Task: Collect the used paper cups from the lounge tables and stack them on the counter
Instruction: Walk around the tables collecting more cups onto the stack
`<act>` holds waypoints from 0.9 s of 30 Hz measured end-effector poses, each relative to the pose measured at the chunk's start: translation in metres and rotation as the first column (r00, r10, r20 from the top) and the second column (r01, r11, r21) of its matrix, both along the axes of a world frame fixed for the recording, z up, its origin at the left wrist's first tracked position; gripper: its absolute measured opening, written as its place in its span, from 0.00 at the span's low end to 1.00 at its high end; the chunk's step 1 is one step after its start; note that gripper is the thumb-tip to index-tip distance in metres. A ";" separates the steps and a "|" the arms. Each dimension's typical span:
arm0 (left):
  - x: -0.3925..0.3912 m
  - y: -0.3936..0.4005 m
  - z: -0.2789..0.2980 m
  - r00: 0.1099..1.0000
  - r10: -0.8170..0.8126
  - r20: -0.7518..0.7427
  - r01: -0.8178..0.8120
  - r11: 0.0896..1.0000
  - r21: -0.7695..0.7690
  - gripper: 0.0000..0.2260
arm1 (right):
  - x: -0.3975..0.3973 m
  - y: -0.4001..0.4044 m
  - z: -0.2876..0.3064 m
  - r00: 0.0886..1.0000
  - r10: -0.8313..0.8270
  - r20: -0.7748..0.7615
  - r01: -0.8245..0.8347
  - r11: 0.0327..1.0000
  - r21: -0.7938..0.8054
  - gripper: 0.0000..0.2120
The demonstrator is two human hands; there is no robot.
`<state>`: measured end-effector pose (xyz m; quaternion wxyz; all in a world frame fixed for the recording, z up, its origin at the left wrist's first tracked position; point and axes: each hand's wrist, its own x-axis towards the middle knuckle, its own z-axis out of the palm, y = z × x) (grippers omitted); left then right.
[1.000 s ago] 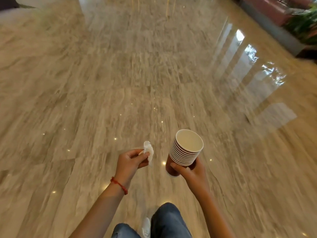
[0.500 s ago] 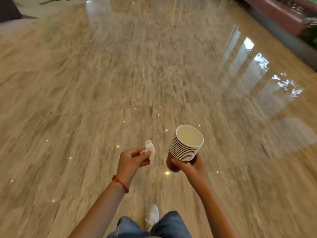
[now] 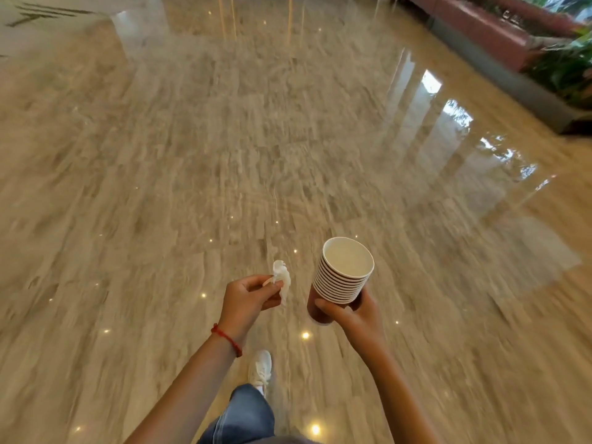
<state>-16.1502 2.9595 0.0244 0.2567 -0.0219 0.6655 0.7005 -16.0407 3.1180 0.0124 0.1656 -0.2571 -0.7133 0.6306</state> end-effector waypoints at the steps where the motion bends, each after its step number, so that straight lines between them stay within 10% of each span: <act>1: -0.021 0.009 0.002 1.000 -0.015 -0.001 0.015 1.000 0.000 0.03 | -0.019 0.007 0.002 1.000 -0.011 -0.004 0.011 1.000 -0.001 0.21; 27: -0.347 0.318 0.010 0.947 -0.321 0.020 0.321 0.947 -0.008 0.02 | -0.303 0.281 0.003 0.939 -0.343 -0.022 0.343 0.939 0.022 0.26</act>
